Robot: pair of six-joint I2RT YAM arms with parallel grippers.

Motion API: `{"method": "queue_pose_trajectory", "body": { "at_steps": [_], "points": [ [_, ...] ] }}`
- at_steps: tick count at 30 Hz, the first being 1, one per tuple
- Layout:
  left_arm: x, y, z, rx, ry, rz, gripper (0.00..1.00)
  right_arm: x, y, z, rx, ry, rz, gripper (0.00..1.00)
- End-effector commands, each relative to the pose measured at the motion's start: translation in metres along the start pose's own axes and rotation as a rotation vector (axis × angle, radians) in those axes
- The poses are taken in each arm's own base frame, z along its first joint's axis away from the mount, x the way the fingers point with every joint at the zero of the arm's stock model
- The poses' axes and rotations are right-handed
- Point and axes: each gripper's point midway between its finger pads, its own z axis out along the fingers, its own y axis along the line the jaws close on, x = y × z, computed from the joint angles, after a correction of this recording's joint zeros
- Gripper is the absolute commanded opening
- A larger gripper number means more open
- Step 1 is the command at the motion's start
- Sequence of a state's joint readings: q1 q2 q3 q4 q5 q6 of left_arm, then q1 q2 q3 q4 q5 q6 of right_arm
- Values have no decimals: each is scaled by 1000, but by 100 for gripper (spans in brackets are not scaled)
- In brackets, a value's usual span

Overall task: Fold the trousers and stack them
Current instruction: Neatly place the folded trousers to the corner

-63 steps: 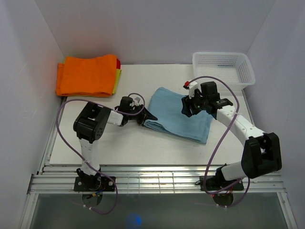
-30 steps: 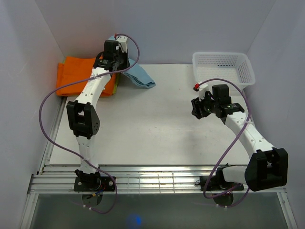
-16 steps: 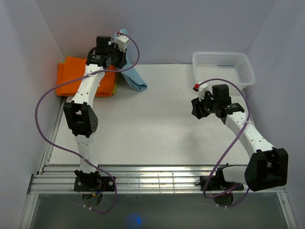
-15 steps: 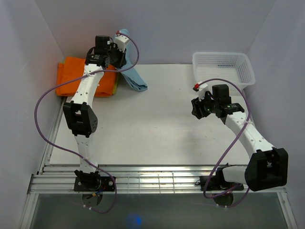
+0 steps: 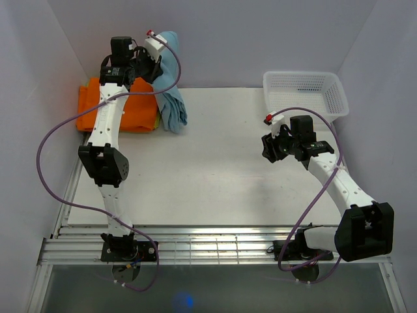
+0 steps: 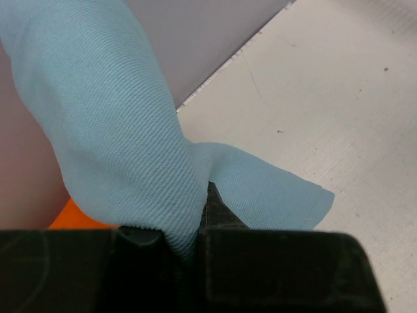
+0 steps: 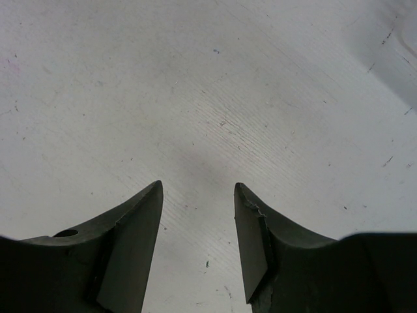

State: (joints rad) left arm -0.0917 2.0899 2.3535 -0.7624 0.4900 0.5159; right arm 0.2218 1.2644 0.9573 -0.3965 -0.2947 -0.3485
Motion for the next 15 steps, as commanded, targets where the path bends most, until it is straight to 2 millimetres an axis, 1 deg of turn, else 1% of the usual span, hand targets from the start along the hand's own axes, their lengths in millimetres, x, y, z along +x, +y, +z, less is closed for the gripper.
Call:
{"method": "queue_pose_trajectory", "body": {
  "at_steps": [1,2,4,5,6,7,8,10,11,13,14,15],
  "points": [
    [-77,31,-50,-141,-192,124,0,-14,-3,-6,4,-38,-19,54],
    [-75,41,-55,-160,-200,104,0,-15,-3,-6,3,-41,-22,54],
    [-77,48,-63,-170,-219,100,0,-15,-3,-6,3,-41,-20,54],
    [-77,59,-70,-190,-234,99,0,-16,-3,-6,2,-41,-19,54],
    [-81,56,-70,-169,-253,91,0,-17,-3,-6,1,-43,-19,54],
    [-75,70,-80,-189,-253,86,0,-18,-3,-6,0,-47,-20,54],
    [-71,76,-84,-200,-248,82,0,-18,-2,-6,-2,-48,-20,54],
    [-65,80,-87,-189,-249,84,0,-18,-3,-5,-5,-45,-19,54],
    [-59,89,-93,-202,-245,75,0,-19,-2,-5,-6,-46,-19,54],
    [-54,93,-100,-172,-264,47,0,-19,-2,-4,-9,-42,-16,54],
    [-49,103,-109,-187,-267,40,0,-19,-3,-3,-11,-43,-16,54],
    [-45,108,-112,-192,-265,36,0,-19,-2,-2,-15,-40,-15,54]
  ]
}}
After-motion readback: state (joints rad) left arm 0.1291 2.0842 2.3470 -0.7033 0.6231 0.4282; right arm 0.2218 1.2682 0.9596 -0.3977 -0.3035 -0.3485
